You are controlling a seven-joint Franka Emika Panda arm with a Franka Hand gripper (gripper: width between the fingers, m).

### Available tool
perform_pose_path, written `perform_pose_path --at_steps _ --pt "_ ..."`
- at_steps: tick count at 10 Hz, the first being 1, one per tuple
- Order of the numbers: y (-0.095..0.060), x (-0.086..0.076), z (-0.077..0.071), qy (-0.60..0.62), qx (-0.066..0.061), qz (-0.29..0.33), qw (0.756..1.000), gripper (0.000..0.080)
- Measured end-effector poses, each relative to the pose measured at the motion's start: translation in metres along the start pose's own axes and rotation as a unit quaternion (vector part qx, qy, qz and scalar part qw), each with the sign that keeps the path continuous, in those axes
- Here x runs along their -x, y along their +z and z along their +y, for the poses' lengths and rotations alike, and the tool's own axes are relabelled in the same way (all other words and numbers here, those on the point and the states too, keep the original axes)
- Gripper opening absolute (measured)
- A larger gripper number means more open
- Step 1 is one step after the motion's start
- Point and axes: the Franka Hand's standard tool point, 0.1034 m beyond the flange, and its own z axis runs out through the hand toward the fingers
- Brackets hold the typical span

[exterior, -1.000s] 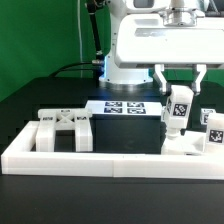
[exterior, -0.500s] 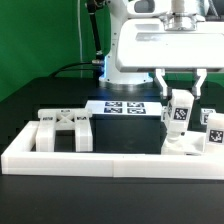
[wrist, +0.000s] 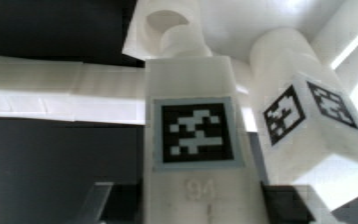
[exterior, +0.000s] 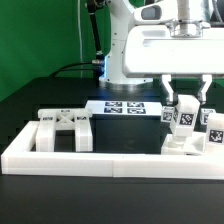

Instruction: Assemble chair

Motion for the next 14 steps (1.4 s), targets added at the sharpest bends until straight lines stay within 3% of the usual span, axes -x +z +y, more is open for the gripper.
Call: perform_pose_path --at_steps 6,14 --pt "-0.0005 0.0002 0.0096 -0.006 0.005 0.003 1.0 0.0292" --pt "0.006 0.0079 0.0052 -0.01 0.003 -0.005 1.0 0.0294"
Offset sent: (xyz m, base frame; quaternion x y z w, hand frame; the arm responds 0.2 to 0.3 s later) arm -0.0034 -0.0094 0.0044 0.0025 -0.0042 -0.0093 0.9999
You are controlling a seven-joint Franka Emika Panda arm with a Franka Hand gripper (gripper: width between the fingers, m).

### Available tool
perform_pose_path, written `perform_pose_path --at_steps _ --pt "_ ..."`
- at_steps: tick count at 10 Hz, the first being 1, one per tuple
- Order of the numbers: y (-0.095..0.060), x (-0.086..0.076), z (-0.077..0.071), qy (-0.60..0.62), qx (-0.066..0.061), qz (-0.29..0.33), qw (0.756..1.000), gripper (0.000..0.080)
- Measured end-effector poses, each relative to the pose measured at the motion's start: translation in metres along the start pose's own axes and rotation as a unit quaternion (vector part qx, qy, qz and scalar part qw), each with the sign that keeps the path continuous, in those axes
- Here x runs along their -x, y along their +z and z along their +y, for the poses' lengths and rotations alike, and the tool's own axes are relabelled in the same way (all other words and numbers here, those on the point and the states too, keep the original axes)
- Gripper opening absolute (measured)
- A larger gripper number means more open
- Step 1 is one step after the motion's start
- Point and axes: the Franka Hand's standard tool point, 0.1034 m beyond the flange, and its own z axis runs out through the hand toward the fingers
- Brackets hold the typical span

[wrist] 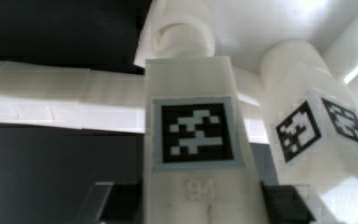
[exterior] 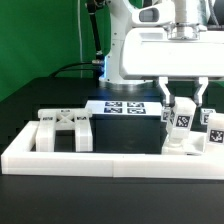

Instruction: Assemble chair

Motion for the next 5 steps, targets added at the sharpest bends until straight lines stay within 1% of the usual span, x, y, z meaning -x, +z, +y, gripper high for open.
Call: perform_pose_path --at_steps 2,5 --pt "0.0035 0.0039 -0.0001 0.0 0.0 -0.004 1.0 0.0294" --pt "0.0059 0.0007 0.0013 -0.001 0.005 0.015 1.0 0.0294"
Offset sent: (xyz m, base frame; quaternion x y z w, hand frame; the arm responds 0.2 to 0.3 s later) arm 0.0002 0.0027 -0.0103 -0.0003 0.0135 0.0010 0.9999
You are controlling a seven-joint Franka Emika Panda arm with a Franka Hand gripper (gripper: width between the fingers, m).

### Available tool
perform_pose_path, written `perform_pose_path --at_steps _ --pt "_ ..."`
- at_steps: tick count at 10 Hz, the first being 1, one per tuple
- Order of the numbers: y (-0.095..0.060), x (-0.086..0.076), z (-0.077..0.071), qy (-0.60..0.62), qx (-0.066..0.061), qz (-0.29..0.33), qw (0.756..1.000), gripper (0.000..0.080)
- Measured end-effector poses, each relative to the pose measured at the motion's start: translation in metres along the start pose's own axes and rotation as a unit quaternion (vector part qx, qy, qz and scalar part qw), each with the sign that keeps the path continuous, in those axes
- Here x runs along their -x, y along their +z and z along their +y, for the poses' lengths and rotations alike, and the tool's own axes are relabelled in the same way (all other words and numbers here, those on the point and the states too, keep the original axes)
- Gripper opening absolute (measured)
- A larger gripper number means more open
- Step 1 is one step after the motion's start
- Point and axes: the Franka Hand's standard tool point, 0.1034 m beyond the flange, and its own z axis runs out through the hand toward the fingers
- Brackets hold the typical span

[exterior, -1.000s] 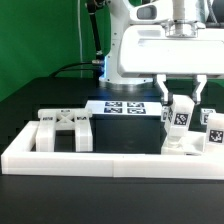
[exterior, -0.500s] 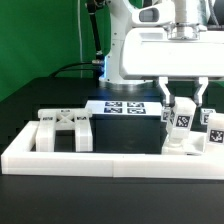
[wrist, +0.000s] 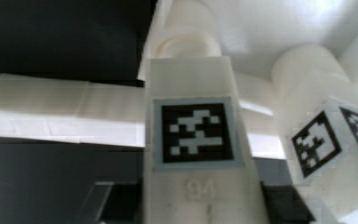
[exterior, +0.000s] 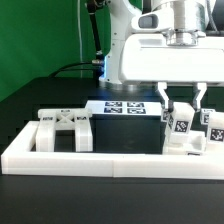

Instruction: Assemble chair

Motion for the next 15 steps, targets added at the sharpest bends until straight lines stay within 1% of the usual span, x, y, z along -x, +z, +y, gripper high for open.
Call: perform_pose_path --at_steps 2,4,5,6,8,9,10,11,12,15 --pt "0.0027 -0.0037 0.0024 -0.001 0.008 0.032 0.999 0.0294" --pt "0.0043 -0.0059 0.0035 -0.002 0.013 0.053 0.998 0.0294" --pt "0.0048 -0.0066 0.0032 -0.002 0.014 0.055 0.998 0.0294" --pt "0.0052 -0.0078 -0.0001 -0.002 0.012 0.053 0.999 0.0294" --pt "0.0053 -0.0075 0.0004 -0.003 0.012 0.053 0.999 0.0294" --pt "0.0053 -0.0074 0.0004 -0.003 0.012 0.053 0.999 0.0476" --pt "0.0053 -0.0074 0.0004 -0.003 0.012 0.053 0.999 0.0595" --pt "0.0054 -0.0074 0.0009 -0.003 0.012 0.052 0.999 0.0595" --pt "0.0054 -0.0077 0.0026 -0.005 0.013 0.051 0.999 0.0639" --pt "0.0031 -0.0095 0.0072 -0.01 0.016 0.052 0.998 0.0649"
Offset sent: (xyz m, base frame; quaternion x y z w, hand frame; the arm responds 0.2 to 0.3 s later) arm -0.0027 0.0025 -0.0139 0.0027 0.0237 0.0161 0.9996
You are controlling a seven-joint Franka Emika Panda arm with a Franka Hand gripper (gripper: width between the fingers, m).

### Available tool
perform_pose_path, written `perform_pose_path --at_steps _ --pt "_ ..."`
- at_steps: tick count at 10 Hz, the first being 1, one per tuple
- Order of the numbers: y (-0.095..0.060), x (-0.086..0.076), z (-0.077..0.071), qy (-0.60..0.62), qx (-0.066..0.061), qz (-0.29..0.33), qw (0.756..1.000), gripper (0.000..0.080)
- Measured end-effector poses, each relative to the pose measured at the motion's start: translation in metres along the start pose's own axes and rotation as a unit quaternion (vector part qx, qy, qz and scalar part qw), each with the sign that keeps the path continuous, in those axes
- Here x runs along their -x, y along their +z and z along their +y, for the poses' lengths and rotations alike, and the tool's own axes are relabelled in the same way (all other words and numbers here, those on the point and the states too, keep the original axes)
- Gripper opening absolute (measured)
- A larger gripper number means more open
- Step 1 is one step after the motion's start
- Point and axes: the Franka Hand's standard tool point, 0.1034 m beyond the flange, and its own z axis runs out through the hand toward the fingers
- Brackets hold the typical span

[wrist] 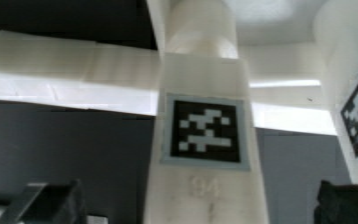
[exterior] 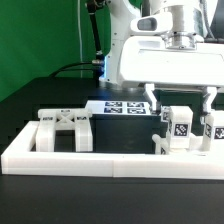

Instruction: Assemble chair

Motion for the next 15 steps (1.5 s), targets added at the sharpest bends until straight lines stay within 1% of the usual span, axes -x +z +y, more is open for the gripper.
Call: perform_pose_path --at_steps 2,3,4,5,6,7,8,9,11,12,13,15 --pt "-0.011 -0.012 0.005 -0.006 -0.003 -0.007 1.0 0.0649" --pt "-0.014 -0.015 0.007 -0.008 -0.004 -0.011 1.0 0.0649" --pt "-0.013 -0.012 0.005 -0.009 -0.007 -0.02 1.0 0.0649" --pt "-0.013 -0.012 0.005 -0.009 -0.007 -0.02 1.0 0.0649" --pt "-0.01 -0.008 0.003 -0.008 -0.013 -0.041 0.999 0.0649" --pt "-0.005 -0.005 0.002 -0.007 -0.021 -0.075 0.997 0.0649" --pt "-0.002 -0.004 0.0 -0.004 -0.032 -0.116 0.993 0.0649" --pt "0.0 -0.006 -0.002 0.001 -0.044 -0.164 0.986 0.0649" --pt "-0.001 -0.003 -0.006 0.005 -0.059 -0.228 0.972 0.0649" --pt "-0.003 -0.002 -0.008 0.007 -0.068 -0.28 0.957 0.0649" --pt "0.0 -0.01 -0.005 0.008 -0.07 -0.286 0.956 0.0649" --pt "0.001 -0.01 0.003 0.008 -0.069 -0.282 0.957 0.0649"
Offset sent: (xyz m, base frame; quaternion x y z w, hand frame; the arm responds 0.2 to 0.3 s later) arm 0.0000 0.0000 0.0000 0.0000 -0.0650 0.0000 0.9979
